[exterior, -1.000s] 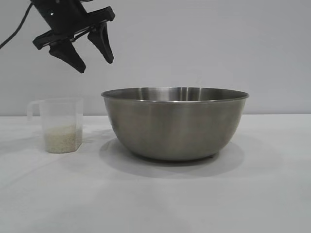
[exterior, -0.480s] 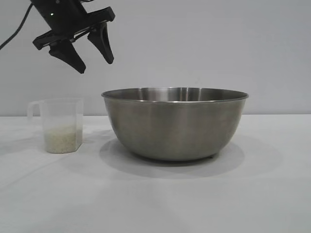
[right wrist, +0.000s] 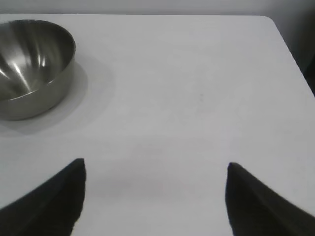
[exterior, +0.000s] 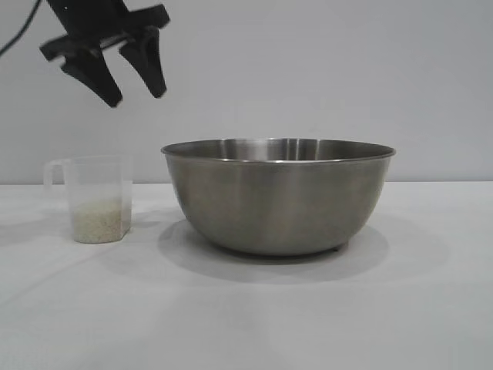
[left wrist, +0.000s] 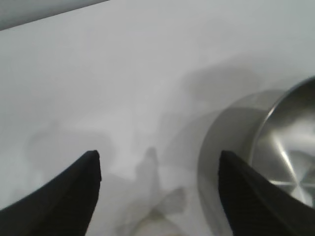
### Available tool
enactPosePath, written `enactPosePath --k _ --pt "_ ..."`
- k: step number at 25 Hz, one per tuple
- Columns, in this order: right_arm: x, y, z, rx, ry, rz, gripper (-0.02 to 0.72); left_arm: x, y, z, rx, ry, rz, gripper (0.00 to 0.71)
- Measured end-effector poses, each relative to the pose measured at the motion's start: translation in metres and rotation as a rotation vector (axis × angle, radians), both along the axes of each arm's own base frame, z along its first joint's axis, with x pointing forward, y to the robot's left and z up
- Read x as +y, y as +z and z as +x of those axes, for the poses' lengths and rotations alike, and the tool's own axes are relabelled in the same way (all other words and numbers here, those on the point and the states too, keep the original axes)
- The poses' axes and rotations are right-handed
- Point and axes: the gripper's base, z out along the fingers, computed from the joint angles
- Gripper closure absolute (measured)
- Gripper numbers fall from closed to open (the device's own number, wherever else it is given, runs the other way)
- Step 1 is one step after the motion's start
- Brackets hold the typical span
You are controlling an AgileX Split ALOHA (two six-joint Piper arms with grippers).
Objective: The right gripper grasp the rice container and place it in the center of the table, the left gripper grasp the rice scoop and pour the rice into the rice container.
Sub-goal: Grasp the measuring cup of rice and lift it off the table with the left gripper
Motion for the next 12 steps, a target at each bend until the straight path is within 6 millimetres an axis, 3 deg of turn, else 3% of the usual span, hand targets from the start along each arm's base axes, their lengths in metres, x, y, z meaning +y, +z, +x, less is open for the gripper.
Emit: enactPosePath --k 12 --pt "0.0 0.0 0.0 -0.001 0.001 0.002 0.202 0.013 0.041 -0.052 0.153 0.024 0.025 0.228"
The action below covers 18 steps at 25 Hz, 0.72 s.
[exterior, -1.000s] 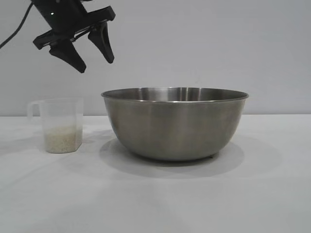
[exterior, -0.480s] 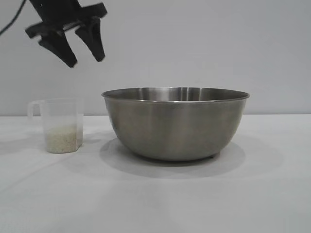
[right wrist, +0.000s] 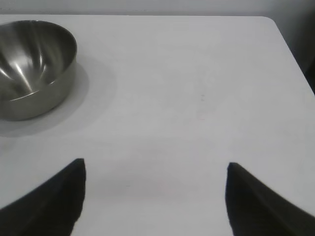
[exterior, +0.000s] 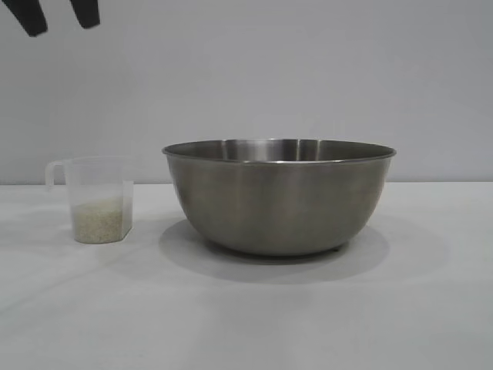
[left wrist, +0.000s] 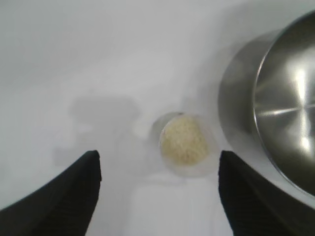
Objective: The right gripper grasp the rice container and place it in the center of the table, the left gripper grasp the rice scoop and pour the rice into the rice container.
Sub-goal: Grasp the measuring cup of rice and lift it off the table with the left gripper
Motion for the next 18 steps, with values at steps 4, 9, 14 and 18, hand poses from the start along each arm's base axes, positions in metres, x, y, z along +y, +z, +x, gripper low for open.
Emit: enactPosePath --k 4,9,14,18 --pt "0.0 0.0 0.0 0.0 0.0 0.0 0.202 0.002 0.002 -0.012 0.015 0.001 -0.005 0.228" --pt "0.0 0.0 0.0 0.0 0.0 0.0 0.202 0.007 -0.019 -0.042 0.086 0.006 -0.028 0.228" --pt "0.0 0.0 0.0 0.0 0.0 0.0 0.202 0.016 -0.036 -0.073 -0.021 0.028 -0.059 0.228" --pt "0.0 0.0 0.0 0.0 0.0 0.0 0.202 0.021 -0.055 -0.095 -0.164 0.069 -0.124 0.228"
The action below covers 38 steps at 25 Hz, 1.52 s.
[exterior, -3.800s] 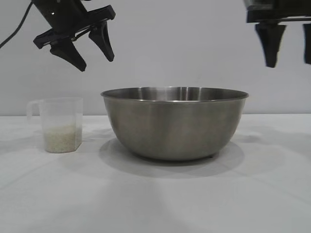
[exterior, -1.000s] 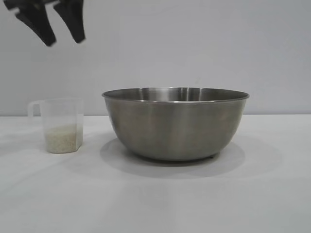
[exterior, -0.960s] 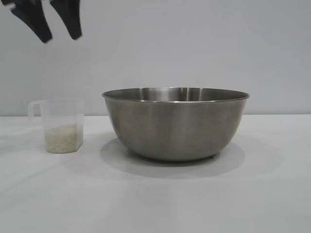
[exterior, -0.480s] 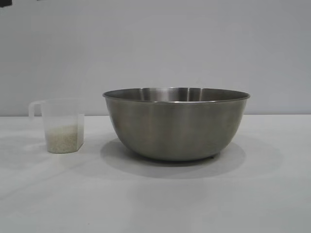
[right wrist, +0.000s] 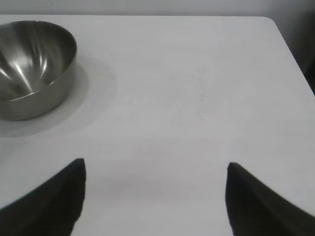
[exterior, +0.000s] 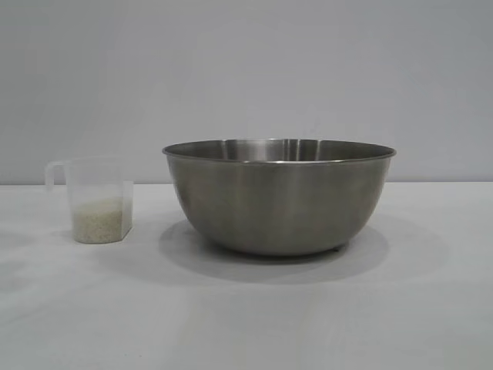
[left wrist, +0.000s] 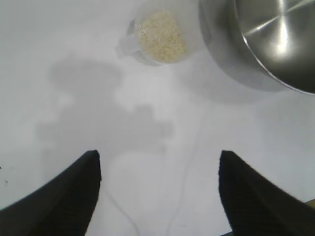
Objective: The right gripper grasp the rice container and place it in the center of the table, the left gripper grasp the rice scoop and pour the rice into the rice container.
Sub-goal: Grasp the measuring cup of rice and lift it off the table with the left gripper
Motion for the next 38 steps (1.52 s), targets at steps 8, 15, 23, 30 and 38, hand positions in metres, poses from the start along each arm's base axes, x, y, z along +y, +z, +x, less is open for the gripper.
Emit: enactPosePath --k 8,15,23,30,38 --pt "0.0 0.0 0.0 0.001 0.0 0.0 0.202 0.009 -0.051 -0.019 -0.181 0.142 -0.119 0.228" --pt "0.0 0.0 0.0 0.001 0.0 0.0 0.202 0.02 -0.074 -0.026 -0.366 0.186 -0.088 0.228" --pt "0.0 0.0 0.0 0.001 0.0 0.0 0.202 0.029 -0.093 -0.04 -0.488 0.199 -0.05 0.228" --pt "0.0 0.0 0.0 0.001 0.0 0.0 0.202 0.027 -0.113 -0.059 -0.653 0.079 -0.057 0.228" --pt "0.0 0.0 0.0 0.001 0.0 0.0 0.202 0.023 -0.14 -0.061 -0.702 0.033 -0.091 0.228"
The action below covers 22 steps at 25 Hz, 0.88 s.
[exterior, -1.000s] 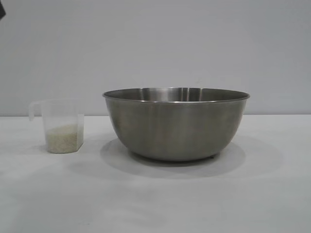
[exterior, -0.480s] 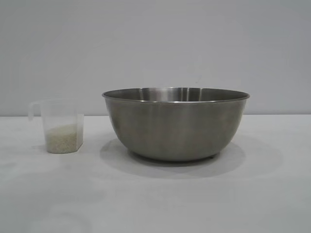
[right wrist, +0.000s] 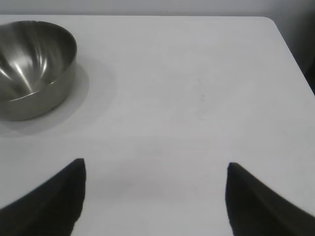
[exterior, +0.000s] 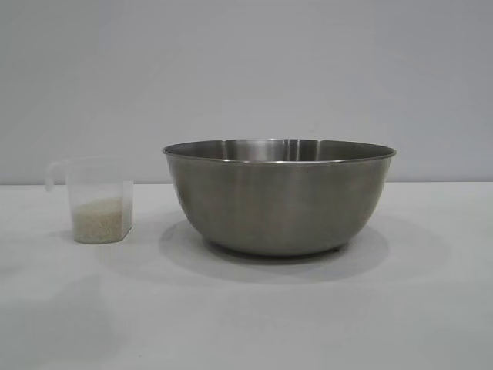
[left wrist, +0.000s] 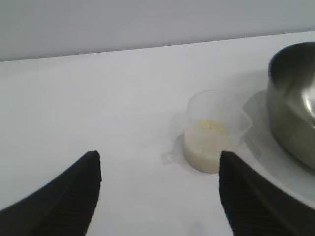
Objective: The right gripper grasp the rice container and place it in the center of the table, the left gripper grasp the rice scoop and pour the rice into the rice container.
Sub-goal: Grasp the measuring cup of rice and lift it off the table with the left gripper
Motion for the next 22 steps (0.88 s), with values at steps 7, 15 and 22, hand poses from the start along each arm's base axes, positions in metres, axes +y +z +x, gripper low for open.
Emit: enactPosePath --k 7,15,22 --pt "0.0 0.0 0.0 0.0 0.0 0.0 0.202 -0.003 -0.03 0.008 0.15 -0.003 0.036 0.228" --pt "0.0 0.0 0.0 0.0 0.0 0.0 0.202 -0.008 -0.043 0.026 0.189 -0.007 0.037 0.228" --pt "0.0 0.0 0.0 0.0 0.0 0.0 0.202 -0.013 -0.042 0.042 0.157 -0.014 0.015 0.228"
